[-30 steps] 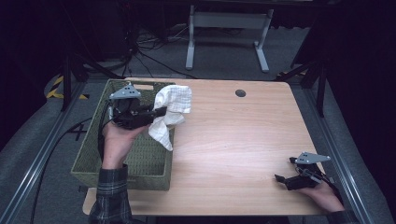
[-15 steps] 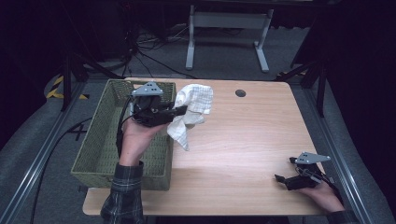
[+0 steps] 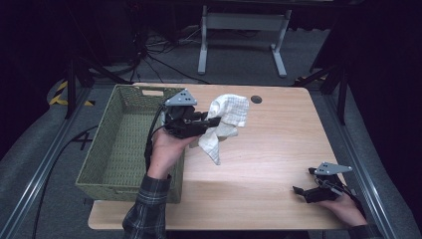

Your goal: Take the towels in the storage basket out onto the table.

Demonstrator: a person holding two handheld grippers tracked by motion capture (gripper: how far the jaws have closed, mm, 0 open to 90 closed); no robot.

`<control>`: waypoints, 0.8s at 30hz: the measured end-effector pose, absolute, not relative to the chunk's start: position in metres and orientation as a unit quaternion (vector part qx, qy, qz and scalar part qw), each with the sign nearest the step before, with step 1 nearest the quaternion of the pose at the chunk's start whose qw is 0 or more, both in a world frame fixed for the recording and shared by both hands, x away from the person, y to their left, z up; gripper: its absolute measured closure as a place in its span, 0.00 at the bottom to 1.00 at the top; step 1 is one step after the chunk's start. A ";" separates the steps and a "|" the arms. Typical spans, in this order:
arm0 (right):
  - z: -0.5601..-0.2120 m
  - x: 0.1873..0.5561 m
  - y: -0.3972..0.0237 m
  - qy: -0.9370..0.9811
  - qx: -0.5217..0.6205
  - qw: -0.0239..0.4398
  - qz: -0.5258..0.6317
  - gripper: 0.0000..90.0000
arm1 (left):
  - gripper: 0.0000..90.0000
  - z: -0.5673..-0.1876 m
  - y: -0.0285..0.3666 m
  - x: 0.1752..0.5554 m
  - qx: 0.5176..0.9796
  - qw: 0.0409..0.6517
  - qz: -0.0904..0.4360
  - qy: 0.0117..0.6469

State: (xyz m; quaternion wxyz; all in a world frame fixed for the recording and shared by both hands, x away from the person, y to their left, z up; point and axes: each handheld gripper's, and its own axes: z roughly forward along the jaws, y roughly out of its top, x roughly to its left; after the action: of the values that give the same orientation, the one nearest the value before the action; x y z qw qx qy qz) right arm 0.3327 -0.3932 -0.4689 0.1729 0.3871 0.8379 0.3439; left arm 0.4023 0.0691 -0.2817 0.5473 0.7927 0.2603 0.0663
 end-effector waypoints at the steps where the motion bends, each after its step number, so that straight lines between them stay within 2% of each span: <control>1: -0.469 0.333 -0.393 0.838 0.388 0.172 0.344 0.00 | 0.80 -0.283 0.067 0.402 0.792 0.549 0.066 0.258; 24: -0.469 0.333 -0.393 0.839 0.386 0.171 0.344 0.00 | 0.80 -0.322 -0.004 0.393 0.828 0.519 0.033 0.208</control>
State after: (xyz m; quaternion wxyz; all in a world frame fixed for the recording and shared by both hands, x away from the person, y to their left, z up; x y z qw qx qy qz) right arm 0.3328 -0.3931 -0.4687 0.1710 0.3864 0.8386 0.3438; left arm 0.3935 -0.0042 -0.3216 0.5193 0.8283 0.2076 0.0328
